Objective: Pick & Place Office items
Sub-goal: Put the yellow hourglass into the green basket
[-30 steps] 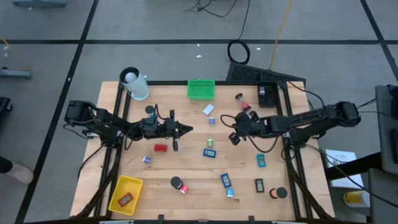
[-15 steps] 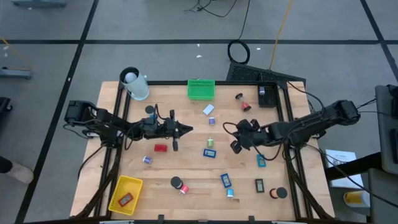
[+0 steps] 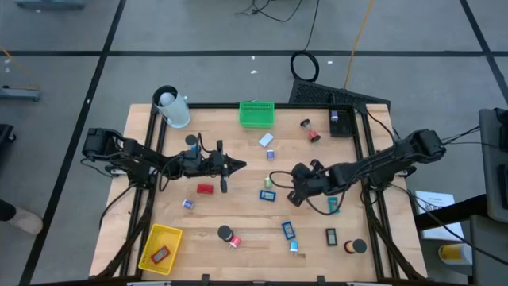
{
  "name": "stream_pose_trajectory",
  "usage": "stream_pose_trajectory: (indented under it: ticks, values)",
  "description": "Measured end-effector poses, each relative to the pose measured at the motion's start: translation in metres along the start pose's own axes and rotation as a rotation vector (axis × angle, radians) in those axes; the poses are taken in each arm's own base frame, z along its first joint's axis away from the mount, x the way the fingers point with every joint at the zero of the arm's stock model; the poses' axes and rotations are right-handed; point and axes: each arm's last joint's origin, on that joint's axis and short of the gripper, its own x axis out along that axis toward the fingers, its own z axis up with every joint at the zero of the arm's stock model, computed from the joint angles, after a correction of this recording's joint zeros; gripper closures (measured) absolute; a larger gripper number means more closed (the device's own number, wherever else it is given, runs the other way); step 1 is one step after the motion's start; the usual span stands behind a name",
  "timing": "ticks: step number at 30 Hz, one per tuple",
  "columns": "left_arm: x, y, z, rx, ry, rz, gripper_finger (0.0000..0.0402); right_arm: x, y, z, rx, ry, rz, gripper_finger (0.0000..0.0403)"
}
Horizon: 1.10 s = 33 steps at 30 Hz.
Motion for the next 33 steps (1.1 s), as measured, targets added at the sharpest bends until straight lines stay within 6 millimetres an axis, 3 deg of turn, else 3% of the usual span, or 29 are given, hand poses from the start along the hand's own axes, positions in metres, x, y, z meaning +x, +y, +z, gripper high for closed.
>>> stream_pose_trajectory:
  ticks: [13,24,33]
  values:
    - [0.0,0.0,0.0,0.0,0.0,0.0,0.0371,-0.007,0.0,0.004,-0.028,-0.031,0.029,0.027]
    - [0.0,0.0,0.0,0.0,0.002,0.0,0.0371,0.014,0.015,0.004,-0.087,-0.05,0.111,0.0169]
    - [0.0,0.0,-0.001,0.004,0.008,0.0,0.0371,0.014,0.025,0.006,-0.127,-0.102,0.167,0.0142]
